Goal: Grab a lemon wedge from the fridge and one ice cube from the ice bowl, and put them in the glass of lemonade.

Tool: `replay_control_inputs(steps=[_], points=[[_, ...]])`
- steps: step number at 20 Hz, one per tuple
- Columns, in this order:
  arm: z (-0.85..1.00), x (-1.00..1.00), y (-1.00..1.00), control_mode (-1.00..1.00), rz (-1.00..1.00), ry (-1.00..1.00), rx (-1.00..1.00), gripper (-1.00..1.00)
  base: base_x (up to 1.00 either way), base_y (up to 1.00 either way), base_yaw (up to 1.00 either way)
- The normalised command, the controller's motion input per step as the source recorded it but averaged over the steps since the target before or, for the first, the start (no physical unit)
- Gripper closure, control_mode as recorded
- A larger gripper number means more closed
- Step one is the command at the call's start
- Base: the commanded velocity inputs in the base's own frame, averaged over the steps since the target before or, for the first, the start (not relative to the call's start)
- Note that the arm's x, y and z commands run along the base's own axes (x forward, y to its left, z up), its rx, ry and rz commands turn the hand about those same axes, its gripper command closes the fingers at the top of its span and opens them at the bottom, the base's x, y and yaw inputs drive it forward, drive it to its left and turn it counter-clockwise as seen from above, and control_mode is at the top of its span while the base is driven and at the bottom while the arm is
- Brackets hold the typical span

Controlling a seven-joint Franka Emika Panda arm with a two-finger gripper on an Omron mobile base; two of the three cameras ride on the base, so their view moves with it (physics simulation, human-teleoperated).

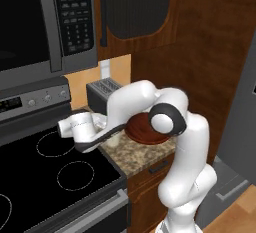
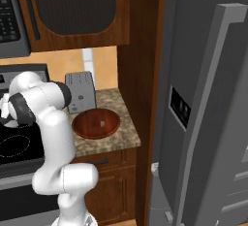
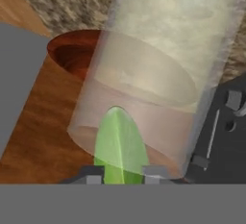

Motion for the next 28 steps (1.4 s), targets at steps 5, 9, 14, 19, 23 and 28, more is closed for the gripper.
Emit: replay_control_inputs(steps=[5,9,14,19,23,28], points=[[0.02,-0.25,-0.06,-1.0,-0.08,-0.12,0.0,-1.0,0.0,0.0,0.0],[0.18,-0.15,0.0,-1.0,-0.08,-0.13,0.0,-1.0,0.0,0.0,0.0],[0.39,-0.38,0.23,-1.0,-0.05,-0.14,-0.01,-1.0,0.0,0.0,0.0],[0.2,-0.68,0.27,-1.0,0.0,-0.09,0.01,-1.0,0.0,0.0,0.0],[0.18,-0.8,-0.34,-1.0,0.06,-0.37,0.19,-1.0,0.0,0.0,0.0],[0.08,-0.98,-0.84,-1.0,0.0,-0.53,0.27,-1.0,0.0,0.0,0.0]])
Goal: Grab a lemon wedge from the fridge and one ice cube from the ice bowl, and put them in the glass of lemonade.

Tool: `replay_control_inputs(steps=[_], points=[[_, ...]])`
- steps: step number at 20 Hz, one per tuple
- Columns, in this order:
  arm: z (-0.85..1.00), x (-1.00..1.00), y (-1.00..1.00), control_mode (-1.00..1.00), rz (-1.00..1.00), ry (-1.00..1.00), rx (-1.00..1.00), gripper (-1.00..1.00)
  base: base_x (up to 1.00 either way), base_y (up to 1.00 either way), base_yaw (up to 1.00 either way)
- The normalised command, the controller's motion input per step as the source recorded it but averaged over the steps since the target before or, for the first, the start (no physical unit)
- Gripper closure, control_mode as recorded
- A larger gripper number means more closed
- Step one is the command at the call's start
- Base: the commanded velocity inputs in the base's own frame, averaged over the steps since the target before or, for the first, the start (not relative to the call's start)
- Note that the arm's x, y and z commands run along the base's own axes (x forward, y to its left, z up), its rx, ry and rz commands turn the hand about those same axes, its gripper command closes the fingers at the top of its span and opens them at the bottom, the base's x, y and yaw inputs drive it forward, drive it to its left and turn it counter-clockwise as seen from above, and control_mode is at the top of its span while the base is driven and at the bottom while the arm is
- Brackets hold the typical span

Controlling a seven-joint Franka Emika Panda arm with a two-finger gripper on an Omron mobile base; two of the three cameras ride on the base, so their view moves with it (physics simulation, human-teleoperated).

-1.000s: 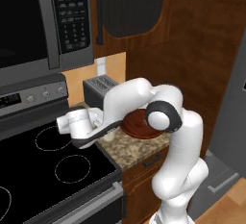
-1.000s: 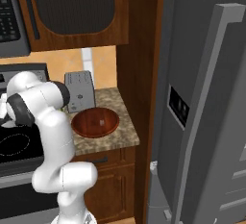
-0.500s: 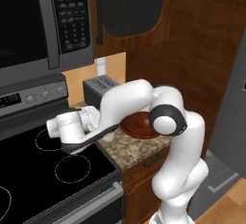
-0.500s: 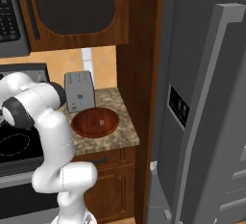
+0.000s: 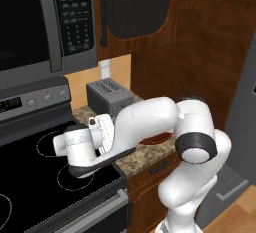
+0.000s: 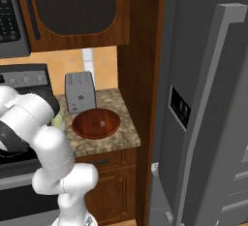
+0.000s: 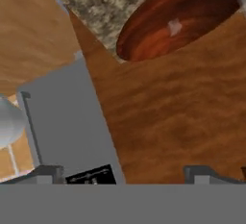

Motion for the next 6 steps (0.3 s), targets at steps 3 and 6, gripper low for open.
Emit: replay_control_inputs(steps=[3,6], points=[[0.48,-0.34,-0.77,-1.0,0.18,-0.18,0.48,-1.0,0.0,0.0,0.0],[0.6,0.0,-0.49,-1.0,0.42,0.0,0.43,-1.0,0.0,0.0,0.0]])
